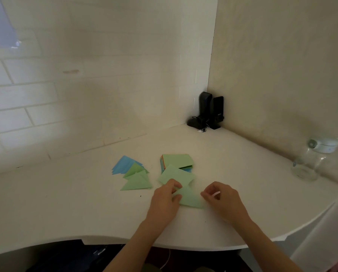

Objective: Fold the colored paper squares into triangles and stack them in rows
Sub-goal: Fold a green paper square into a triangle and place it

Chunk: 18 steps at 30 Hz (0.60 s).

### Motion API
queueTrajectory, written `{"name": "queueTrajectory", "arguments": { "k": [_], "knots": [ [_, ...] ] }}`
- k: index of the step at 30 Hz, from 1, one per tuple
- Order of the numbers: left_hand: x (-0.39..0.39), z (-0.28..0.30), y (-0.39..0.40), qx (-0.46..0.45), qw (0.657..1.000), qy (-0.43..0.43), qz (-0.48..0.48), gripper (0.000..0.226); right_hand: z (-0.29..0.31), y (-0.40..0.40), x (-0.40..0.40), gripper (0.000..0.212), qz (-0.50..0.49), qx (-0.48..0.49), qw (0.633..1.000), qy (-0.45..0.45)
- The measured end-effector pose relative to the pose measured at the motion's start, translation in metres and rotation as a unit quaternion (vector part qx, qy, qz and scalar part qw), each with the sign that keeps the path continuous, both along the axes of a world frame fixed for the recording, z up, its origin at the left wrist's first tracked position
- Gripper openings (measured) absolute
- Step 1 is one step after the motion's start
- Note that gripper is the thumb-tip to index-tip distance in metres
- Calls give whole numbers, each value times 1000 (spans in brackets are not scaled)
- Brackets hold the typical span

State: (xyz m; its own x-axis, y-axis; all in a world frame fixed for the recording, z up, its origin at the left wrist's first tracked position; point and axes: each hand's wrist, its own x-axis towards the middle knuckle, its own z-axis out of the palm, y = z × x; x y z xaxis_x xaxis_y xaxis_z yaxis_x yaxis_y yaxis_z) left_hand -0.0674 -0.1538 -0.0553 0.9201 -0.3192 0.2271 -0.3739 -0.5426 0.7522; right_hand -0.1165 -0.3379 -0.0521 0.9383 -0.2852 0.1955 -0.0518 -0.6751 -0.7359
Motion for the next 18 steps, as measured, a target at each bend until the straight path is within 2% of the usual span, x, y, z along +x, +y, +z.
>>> {"name": "queueTrajectory", "arguments": {
  "k": [3,6,9,13,18],
  "knots": [
    [4,5,23,-51,998,24,15,17,0,-1,10,10,-32,-36,997,-52],
    [12,10,48,-61,997,44,22,17,-6,8,26,39,29,-85,995,-51],
    [19,10,67,-42,997,50,31,17,-9,25,42,51,76,-124,989,-28],
    [22,9,75,-40,997,67,20,19,-12,48,54,45,106,-173,978,-40],
    [27,9,87,-10,998,52,22,17,-17,61,63,28,89,-216,969,-75]
  ]
}}
